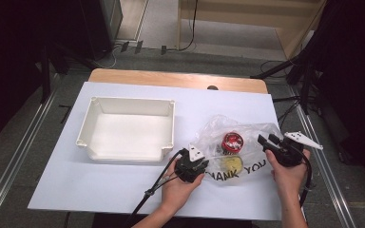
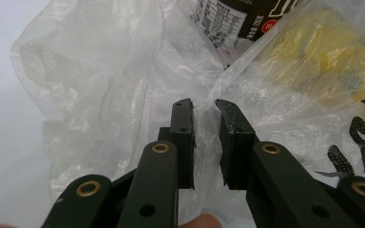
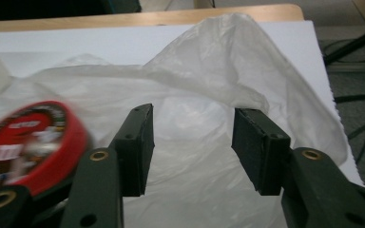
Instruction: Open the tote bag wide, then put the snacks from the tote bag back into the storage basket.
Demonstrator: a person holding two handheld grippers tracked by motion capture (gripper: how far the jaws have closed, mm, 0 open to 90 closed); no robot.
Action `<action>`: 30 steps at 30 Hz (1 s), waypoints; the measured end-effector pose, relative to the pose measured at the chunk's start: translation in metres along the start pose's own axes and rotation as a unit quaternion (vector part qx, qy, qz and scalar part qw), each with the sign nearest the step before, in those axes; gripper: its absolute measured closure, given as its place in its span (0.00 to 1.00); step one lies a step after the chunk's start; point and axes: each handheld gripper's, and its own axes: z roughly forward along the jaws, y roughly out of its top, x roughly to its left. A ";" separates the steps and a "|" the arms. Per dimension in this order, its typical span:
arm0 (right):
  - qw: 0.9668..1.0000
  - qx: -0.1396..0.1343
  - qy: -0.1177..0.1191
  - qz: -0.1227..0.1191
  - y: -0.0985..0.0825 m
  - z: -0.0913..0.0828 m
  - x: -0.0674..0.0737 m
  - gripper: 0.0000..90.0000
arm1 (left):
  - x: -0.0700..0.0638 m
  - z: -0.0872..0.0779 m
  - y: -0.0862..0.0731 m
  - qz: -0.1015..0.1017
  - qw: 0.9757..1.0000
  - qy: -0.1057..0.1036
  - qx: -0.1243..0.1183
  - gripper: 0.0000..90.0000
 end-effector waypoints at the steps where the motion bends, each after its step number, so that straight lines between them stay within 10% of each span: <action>1: 1.000 -0.001 0.007 -0.004 0.001 -0.003 0.004 0.52 | 0.000 0.000 0.000 0.000 1.000 0.000 0.000 0.88; 15: 0.997 -0.015 0.053 -0.062 0.012 -0.026 0.069 0.35 | 0.001 -0.001 0.000 -0.008 1.000 -0.001 -0.007 0.86; 30: 0.996 0.058 0.045 -0.056 -0.014 0.014 0.078 0.19 | 0.003 -0.016 0.002 0.003 0.999 -0.021 -0.042 0.68</action>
